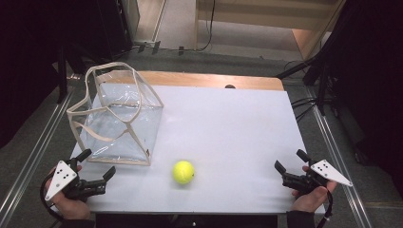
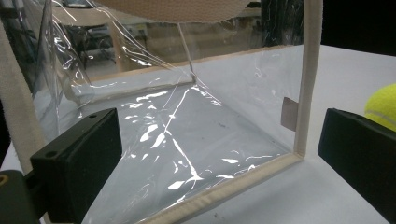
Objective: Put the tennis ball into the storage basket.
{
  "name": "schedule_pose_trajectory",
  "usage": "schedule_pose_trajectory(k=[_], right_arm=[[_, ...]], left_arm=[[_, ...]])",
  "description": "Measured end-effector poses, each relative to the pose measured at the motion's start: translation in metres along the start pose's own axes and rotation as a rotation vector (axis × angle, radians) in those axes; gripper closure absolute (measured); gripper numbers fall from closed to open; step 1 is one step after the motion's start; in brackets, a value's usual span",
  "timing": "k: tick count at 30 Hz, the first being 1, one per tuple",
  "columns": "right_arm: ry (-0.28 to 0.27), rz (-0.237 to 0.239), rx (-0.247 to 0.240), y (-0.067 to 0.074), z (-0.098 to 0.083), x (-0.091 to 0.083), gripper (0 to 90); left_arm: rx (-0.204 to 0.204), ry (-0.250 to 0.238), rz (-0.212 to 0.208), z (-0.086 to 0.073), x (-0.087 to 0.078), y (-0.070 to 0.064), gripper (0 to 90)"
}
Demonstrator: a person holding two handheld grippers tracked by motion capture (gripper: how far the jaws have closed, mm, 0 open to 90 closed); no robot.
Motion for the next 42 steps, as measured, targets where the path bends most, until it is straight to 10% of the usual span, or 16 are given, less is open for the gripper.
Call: schedule_pose_trajectory(k=[10, 15, 27, 42], right_arm=[[0.008, -0.043, -0.045, 0.005, 0.011, 0.005, 0.0], [0.0, 0.042, -0.015, 0.017, 0.019, 0.009, 0.0], [0.174, 0.201, -0.145, 0.055, 0.026, 0.034, 0.0], [0.324, 0.296, -0.23, 0.09, 0.04, 0.07, 0.0]], left_arm=[[0.002, -0.006, -0.005, 0.0, 0.0, -0.001, 0.3], [0.004, -0.006, -0.004, 0.0, 0.0, -0.002, 0.3], [0.016, 0.0, -0.006, 0.0, 0.0, -0.002, 0.3], [0.009, -0.002, -0.01, 0.0, 0.0, -0.002, 0.3]])
Point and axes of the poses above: each handheld gripper's, and its own axes: x roughly forward along the jaws, z roughly out of its top, y roughly to its left, the point moved 10 cm from there along x, roughly forward along the jaws, and after that the axes turned 15 degrees about z, right-handed, at the moved point
